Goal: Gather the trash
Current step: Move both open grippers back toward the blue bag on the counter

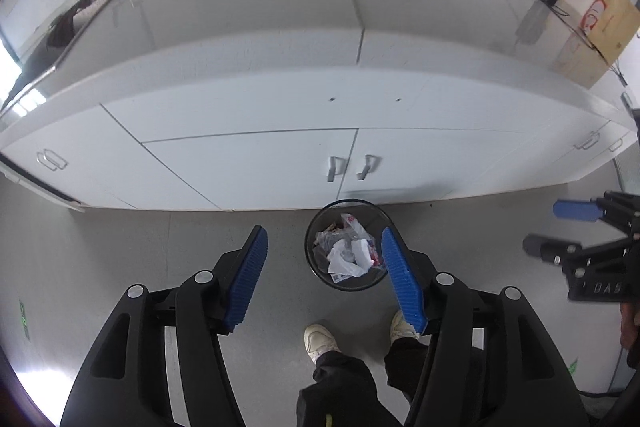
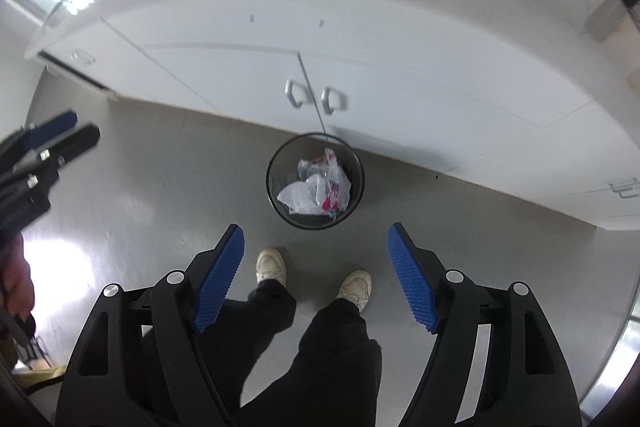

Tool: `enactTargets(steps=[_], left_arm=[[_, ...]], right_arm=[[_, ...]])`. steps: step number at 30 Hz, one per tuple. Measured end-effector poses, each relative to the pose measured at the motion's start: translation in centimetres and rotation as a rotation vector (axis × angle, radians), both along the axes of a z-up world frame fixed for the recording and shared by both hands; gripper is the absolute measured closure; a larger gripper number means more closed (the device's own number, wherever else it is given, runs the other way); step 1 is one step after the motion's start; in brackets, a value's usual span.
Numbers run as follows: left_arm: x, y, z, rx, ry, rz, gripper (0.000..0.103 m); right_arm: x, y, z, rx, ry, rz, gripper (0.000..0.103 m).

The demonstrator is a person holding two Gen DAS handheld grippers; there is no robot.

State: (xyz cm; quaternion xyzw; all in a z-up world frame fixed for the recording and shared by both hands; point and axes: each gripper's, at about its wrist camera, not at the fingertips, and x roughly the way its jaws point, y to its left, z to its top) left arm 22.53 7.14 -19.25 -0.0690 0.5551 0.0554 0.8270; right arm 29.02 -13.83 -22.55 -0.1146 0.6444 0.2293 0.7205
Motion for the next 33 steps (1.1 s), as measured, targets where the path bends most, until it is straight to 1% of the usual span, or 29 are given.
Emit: enactTargets(steps=[1,2,4,7,8,11,13,16,18,22,23,26,28,31,33], left_arm=[[-0.1,-0.1,1.3,-0.005,-0.011,-0.008,0.043],[-0.2,-0.2,2.7,-0.002,-0.024,-0.017,0.043],[-0.1,-0.2,4.7,0.014,-0.062,-0.026,0.036],[0.7,0.3,8.5,-0.001,-0.103,-0.026,0.034],[1.0,0.4,9.3,-0.005,-0.114,-0.03,0.034],[2.3,0.4,12.3,0.006,-0.156,-0.071,0.03],[3.0,0.4,14.1,0.012,-0.202,-0.107,0.026],[3.6,0.5,15.6,0.017,-0.253,-0.133,0.024],[4.1,0.5,15.9,0.01,-0.261,-0.136,0.024],[5.5,1.4,15.4,-0.023,-0.231,-0.149,0.024],[5.9,1.3,15.4,-0.024,-0.224,-0.171,0.024],[7.2,1.0,16.5,0.046,-0.24,-0.265,0.024],[8.1,0.8,17.3,0.077,-0.26,-0.317,0.024],[9.8,0.9,18.1,0.07,-0.271,-0.35,0.024],[11.3,0.7,18.0,0.058,-0.264,-0.361,0.024]], right_arm=[[0.1,-0.2,1.6,0.007,-0.022,-0.009,0.028],[0.2,-0.3,3.1,0.017,-0.045,-0.014,0.025],[0.6,-0.9,6.1,0.042,-0.1,-0.021,0.022],[1.1,-1.8,10.2,0.074,-0.182,-0.055,0.019],[1.4,-2.2,11.6,0.086,-0.211,-0.071,0.019],[2.1,-2.8,14.3,0.109,-0.274,-0.108,0.017],[2.5,-3.3,16.2,0.13,-0.317,-0.132,0.014],[3.0,-3.4,17.7,0.142,-0.377,-0.154,0.013],[3.6,-3.2,18.4,0.138,-0.409,-0.163,0.013],[4.9,-2.7,19.9,0.133,-0.44,-0.188,0.013],[5.3,-2.6,20.3,0.137,-0.453,-0.196,0.013],[5.9,-2.6,21.1,0.14,-0.487,-0.216,0.013],[6.6,-2.7,21.7,0.143,-0.497,-0.232,0.013],[7.6,-2.9,22.3,0.147,-0.509,-0.249,0.013],[8.9,-3.2,22.4,0.145,-0.507,-0.257,0.012]])
